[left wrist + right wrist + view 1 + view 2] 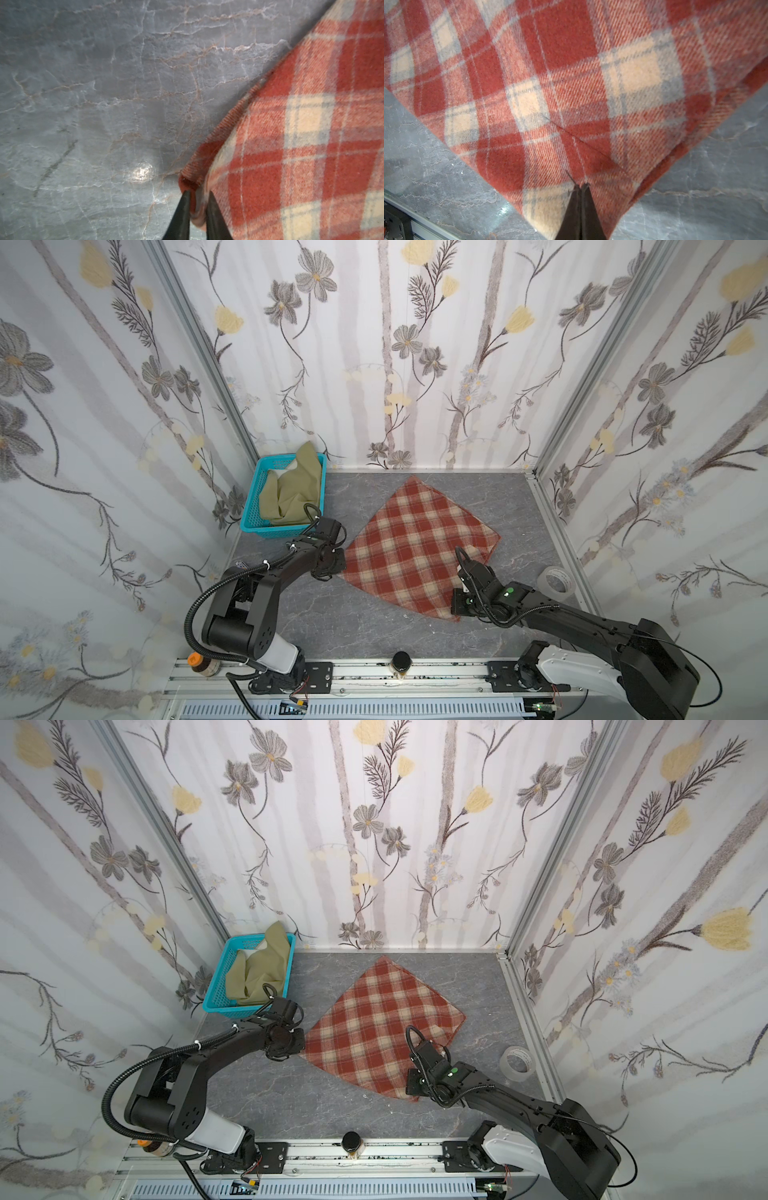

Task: Fold and stack the skirts

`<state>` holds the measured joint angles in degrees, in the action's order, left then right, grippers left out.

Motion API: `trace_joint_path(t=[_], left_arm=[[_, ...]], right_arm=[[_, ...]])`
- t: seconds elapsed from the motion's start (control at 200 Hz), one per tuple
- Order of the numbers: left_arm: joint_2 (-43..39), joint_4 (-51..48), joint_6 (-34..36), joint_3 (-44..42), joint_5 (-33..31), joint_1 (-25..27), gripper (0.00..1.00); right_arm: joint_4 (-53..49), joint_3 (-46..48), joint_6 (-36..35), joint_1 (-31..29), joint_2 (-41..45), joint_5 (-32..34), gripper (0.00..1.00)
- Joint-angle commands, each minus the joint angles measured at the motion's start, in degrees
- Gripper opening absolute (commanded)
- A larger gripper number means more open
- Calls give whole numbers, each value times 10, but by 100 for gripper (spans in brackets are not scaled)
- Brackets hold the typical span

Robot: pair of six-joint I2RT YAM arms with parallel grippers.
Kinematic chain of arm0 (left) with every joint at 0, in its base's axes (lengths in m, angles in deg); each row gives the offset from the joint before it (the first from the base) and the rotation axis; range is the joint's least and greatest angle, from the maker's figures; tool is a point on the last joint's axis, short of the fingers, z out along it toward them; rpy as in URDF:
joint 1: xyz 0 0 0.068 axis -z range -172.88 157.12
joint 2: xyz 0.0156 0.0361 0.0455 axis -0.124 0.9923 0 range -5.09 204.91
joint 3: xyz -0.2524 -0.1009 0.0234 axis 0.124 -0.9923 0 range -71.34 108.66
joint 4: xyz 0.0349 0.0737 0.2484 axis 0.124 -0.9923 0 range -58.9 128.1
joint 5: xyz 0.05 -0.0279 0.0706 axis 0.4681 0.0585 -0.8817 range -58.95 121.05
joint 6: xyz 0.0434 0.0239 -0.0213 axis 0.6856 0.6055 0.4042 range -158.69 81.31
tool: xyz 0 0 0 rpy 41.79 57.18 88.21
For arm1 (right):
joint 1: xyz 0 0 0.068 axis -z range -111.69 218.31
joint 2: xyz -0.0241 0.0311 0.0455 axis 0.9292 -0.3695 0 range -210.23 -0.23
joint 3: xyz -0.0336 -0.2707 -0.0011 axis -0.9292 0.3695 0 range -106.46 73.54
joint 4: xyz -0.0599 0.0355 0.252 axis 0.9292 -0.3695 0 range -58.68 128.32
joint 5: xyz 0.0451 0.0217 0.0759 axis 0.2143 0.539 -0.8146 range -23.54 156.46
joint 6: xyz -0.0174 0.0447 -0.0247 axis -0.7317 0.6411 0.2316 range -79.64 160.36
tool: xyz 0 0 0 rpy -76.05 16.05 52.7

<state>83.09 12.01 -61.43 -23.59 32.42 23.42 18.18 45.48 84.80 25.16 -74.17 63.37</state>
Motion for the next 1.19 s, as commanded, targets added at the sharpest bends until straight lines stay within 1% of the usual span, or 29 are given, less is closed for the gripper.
trace_joint_path(t=[0.0, 0.02, 0.085, 0.135, 0.175, 0.265, 0.3, 0.315, 0.37, 0.475, 0.64, 0.819, 0.879, 0.919, 1.049, 1.189], left_arm=[[1, 7, -2, 2, -11, 0, 2], [1, 7, -1, 1, -12, -1, 0], [-2, 7, 1, 0, -16, 0, 0], [-4, 7, 1, -1, -21, -1, 0], [-6, 7, 4, -2, -24, -1, 0], [-11, 7, 8, -4, -34, -2, 0], [-13, 6, 9, -4, -36, -2, 0], [-13, 7, 10, -4, -36, -1, 0], [-14, 7, 11, -4, -38, -1, 0], [-13, 7, 13, 0, -42, -2, 0], [-16, 7, 15, 7, -37, -3, 0], [-22, 7, 15, 11, -37, -3, 0], [-23, 6, 16, 13, -37, -4, 0], [-24, 6, 16, 15, -36, -5, 0], [-26, 7, 15, 18, -36, -6, 0], [-25, 6, 19, 23, -35, -8, 0]], right_arm=[[12, -3, -3, -1, -1, -3, 0], [7, -5, -4, -2, 0, -1, 0], [-12, -14, -10, -5, 6, 11, 0], [-30, -21, -16, -10, 11, 24, 3], [-44, -27, -21, -15, 19, 35, 7], [-74, -35, -29, -33, 36, 55, 19], [-81, -36, -31, -35, 42, 59, 22], [-84, -36, -31, -51, 45, 61, 24], [-86, -35, -32, -68, 52, 63, 29], [-86, -36, -35, -95, 43, 69, 37], [-93, -52, -36, -147, 4, 102, 40], [-88, -68, -52, -176, -56, 129, 42], [-82, -70, -54, -184, -71, 132, 35], [-79, -71, -58, -187, -79, 127, 34], [-81, -78, -64, -205, -84, 132, 39], [-81, -77, -65, -207, -89, 136, 43]])
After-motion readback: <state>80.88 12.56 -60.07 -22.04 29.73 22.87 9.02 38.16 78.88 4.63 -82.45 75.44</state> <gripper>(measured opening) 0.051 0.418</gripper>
